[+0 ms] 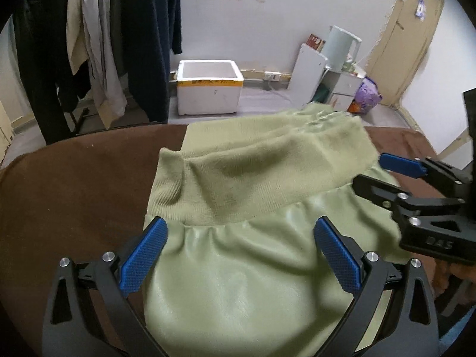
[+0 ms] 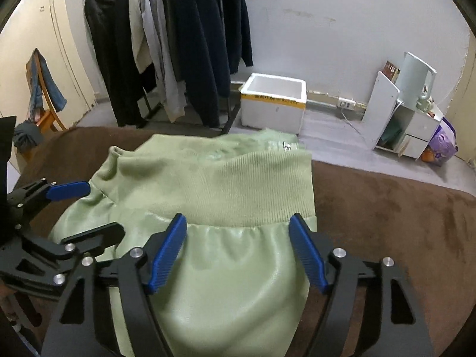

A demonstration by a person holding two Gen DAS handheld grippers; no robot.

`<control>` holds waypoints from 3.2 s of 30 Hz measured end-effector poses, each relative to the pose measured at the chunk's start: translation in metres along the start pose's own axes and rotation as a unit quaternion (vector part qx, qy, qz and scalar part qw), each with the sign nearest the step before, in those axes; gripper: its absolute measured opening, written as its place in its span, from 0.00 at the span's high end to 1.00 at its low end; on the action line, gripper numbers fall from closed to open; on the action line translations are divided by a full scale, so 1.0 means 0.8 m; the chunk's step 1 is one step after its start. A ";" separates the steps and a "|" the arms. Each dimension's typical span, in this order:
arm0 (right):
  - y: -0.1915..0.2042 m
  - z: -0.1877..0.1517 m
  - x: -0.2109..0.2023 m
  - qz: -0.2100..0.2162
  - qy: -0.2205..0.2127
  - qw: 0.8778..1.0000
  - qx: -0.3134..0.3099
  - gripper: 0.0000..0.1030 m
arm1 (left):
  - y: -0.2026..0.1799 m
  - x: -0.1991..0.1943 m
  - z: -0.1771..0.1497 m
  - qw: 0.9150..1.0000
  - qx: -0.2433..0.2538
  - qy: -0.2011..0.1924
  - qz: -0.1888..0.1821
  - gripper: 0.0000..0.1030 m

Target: Fold large clothes

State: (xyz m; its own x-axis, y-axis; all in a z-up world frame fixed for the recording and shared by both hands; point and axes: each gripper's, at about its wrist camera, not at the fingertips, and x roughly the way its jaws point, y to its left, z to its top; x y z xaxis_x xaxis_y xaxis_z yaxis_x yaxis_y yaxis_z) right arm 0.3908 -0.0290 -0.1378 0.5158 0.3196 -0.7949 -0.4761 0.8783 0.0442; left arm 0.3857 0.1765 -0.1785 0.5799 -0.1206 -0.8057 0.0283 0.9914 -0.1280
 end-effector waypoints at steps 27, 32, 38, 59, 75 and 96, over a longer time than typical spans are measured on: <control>-0.045 0.009 0.072 0.026 0.035 0.996 0.080 0.13 | 0.041 0.074 0.019 0.999 -0.029 -0.005 0.021 0.05; -0.046 0.012 0.066 0.027 0.034 0.996 0.074 0.13 | 0.043 0.072 0.020 0.999 -0.033 -0.004 0.014 0.05; -0.050 0.016 0.010 0.018 0.002 0.999 0.039 0.12 | 0.068 0.012 0.018 0.998 -0.049 -0.023 -0.011 0.06; -0.109 -0.122 -0.038 0.141 0.041 0.980 0.132 0.11 | 0.137 -0.058 -0.090 0.995 -0.048 0.039 -0.072 0.06; -0.106 -0.145 0.009 0.310 0.073 0.922 0.222 0.11 | 0.140 0.003 -0.107 0.971 -0.102 0.066 -0.208 0.06; -0.106 -0.130 0.031 0.337 0.063 0.912 0.224 0.10 | 0.112 0.054 -0.064 0.940 -0.054 0.122 -0.313 0.06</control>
State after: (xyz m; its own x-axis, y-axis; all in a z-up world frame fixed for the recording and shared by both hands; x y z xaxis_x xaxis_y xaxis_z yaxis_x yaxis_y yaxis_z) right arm 0.3703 -0.1326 -0.2245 0.1132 0.8218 -0.5584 -0.3019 0.5639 0.7687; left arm 0.3717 0.2578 -0.2548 0.2720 -0.7005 -0.6598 0.2122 0.7124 -0.6689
